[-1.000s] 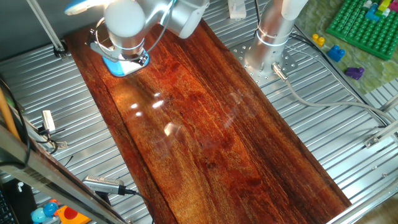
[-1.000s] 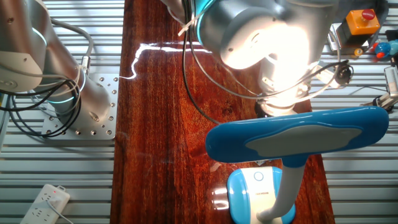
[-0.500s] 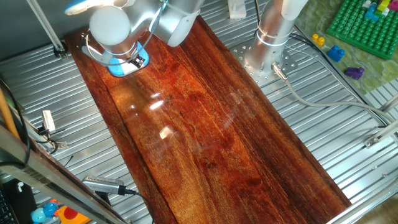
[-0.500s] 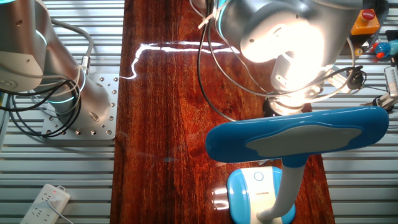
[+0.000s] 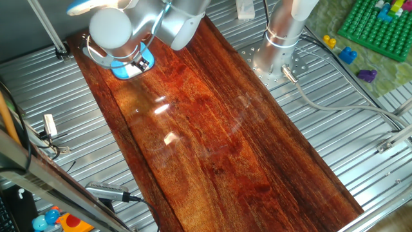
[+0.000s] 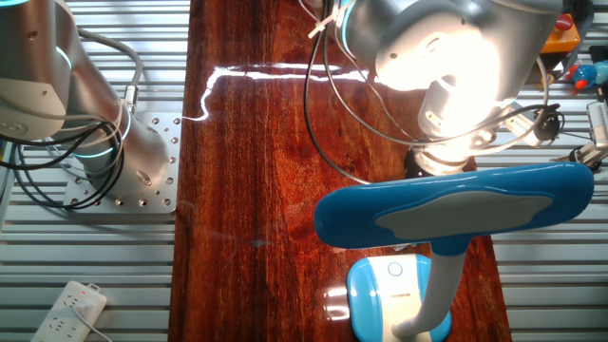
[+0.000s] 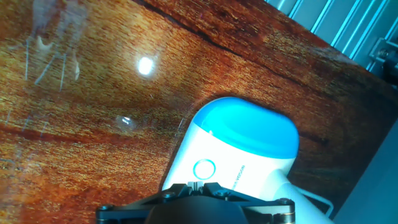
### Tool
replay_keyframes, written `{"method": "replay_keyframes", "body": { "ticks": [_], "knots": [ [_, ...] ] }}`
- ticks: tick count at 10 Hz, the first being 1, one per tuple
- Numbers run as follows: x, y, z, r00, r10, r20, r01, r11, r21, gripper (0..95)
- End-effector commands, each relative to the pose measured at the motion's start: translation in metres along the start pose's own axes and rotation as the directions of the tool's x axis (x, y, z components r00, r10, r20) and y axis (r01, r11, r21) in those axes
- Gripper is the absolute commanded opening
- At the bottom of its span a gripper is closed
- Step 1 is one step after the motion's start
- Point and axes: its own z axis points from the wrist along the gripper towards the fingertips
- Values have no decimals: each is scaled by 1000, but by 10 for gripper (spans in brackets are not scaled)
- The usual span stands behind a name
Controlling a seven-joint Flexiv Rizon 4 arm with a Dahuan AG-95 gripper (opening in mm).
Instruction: Turn off the desk lamp by pressing the button
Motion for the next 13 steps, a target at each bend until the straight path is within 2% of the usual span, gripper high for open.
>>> {"method": "replay_keyframes", "body": {
  "ticks": [1,3,4,6,8,9,13],
  "knots": [
    [1,0,0,1000,-8,9,8,1000,3,0],
    [2,0,0,1000,-3,-1,3,1000,19,0],
    [1,0,1,1000,-8,-16,9,999,47,0],
    [1,-2,3,1000,-13,-17,14,999,44,0],
    [3,-9,13,999,-34,-14,35,999,36,0],
    [3,-14,22,999,-37,-10,37,999,28,0],
    [1,-15,31,1000,-28,-7,28,999,22,0]
  ]
}}
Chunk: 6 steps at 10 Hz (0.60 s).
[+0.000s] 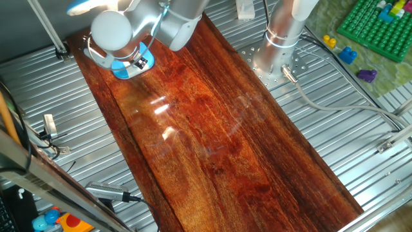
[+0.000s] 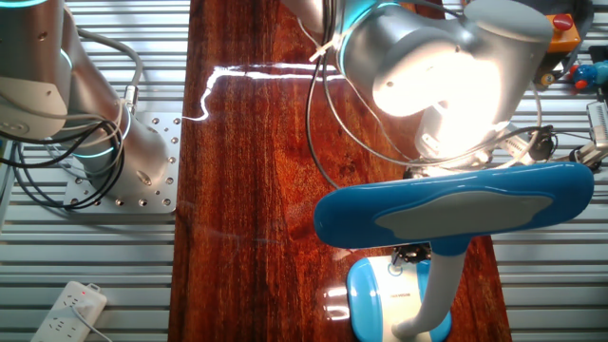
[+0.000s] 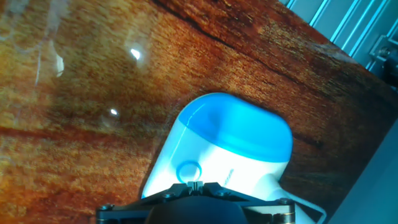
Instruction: Turn off the desk lamp by pressing the button
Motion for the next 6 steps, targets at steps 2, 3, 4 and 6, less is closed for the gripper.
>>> {"method": "replay_keyframes", "body": {
  "ticks": [2,3,4,6],
  "knots": [
    [-1,0,5,1000,1,4,-1,1000,4,0],
    [-3,1,10,1000,1,6,-2,1000,4,0],
    [-4,1,12,1000,1,7,-1,1000,4,0],
    [-5,1,15,1000,2,7,-2,1000,6,0]
  ]
}}
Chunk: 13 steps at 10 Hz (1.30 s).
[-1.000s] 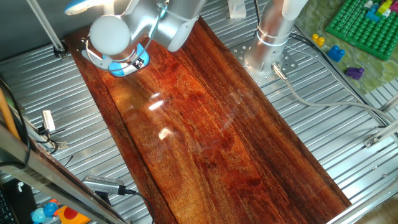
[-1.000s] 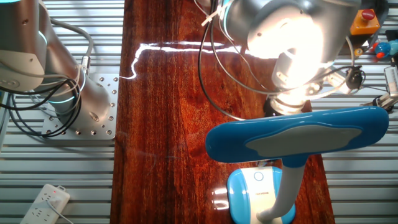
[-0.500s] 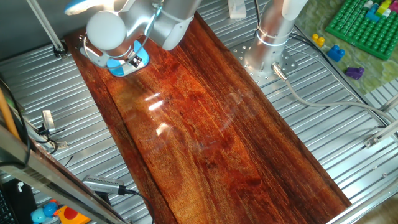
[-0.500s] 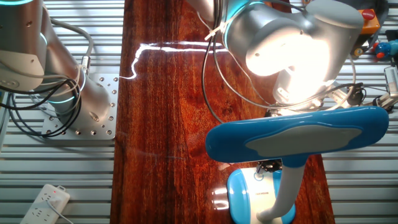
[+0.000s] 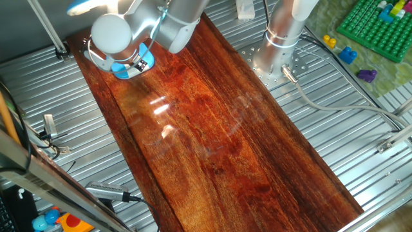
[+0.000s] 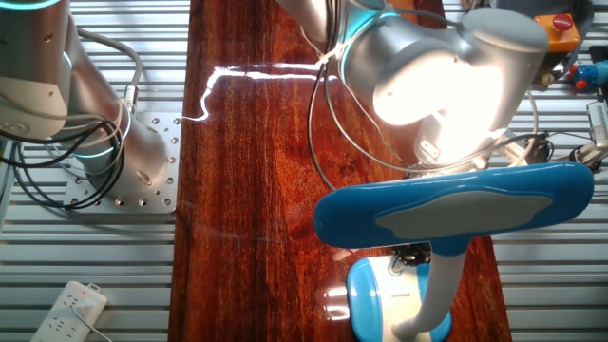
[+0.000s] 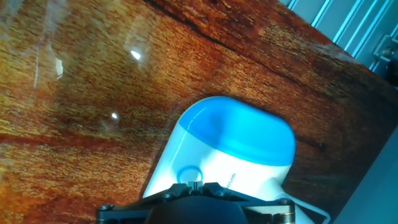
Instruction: Turn off the desk lamp by pressing the button
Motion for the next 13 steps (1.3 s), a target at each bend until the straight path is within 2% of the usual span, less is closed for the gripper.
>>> {"method": "replay_keyframes", "body": {
  "ticks": [1,5,13],
  "knots": [
    [0,1,1,1000,0,2,0,1000,1,0],
    [4,3,8,1000,5,8,-5,1000,4,0],
    [2,3,15,1000,14,8,-14,1000,12,0]
  ]
}}
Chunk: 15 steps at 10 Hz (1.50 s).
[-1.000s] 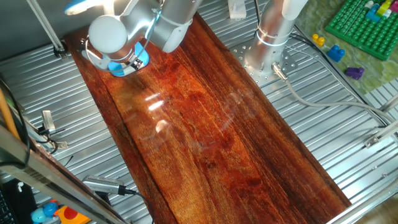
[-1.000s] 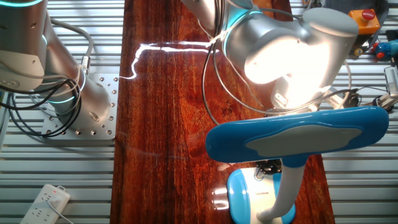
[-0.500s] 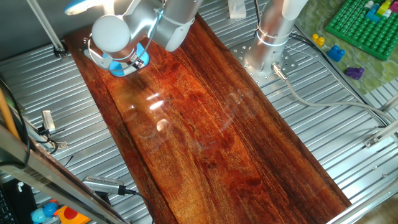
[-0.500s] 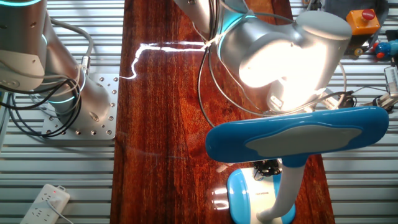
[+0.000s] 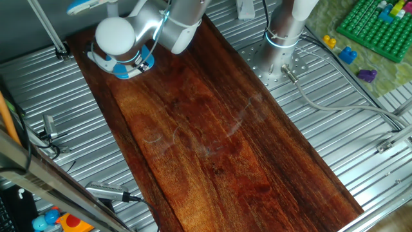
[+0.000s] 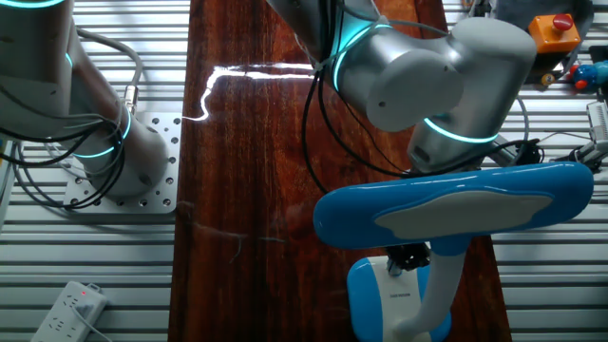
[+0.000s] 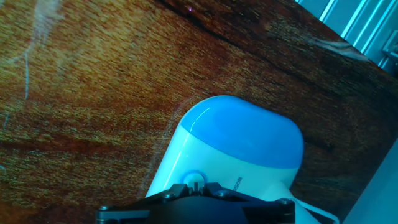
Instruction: Turn off the desk lamp by pressing the button
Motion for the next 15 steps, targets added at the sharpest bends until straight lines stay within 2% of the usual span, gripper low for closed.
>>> {"method": "replay_keyframes", "body": {
  "ticks": [1,2,5,6,7,8,9,12,13,15],
  "knots": [
    [-1,0,4,1000,5,2,-5,1000,0,0],
    [-1,0,3,1000,4,3,-4,1000,-3,0],
    [10,-4,-25,1000,2,8,-2,1000,-23,0],
    [12,-5,-32,1000,10,19,-9,999,-43,0],
    [13,-6,-38,999,30,33,-27,997,-78,0],
    [8,-8,-50,995,84,54,-74,984,-160,0],
    [3,-8,-58,992,115,57,-103,976,-191,0],
    [-17,-4,-81,984,172,52,-155,959,-237,0],
    [-24,0,-87,984,172,52,-155,959,-237,0],
    [-29,10,-90,981,192,35,-179,956,-234,0]
  ]
}}
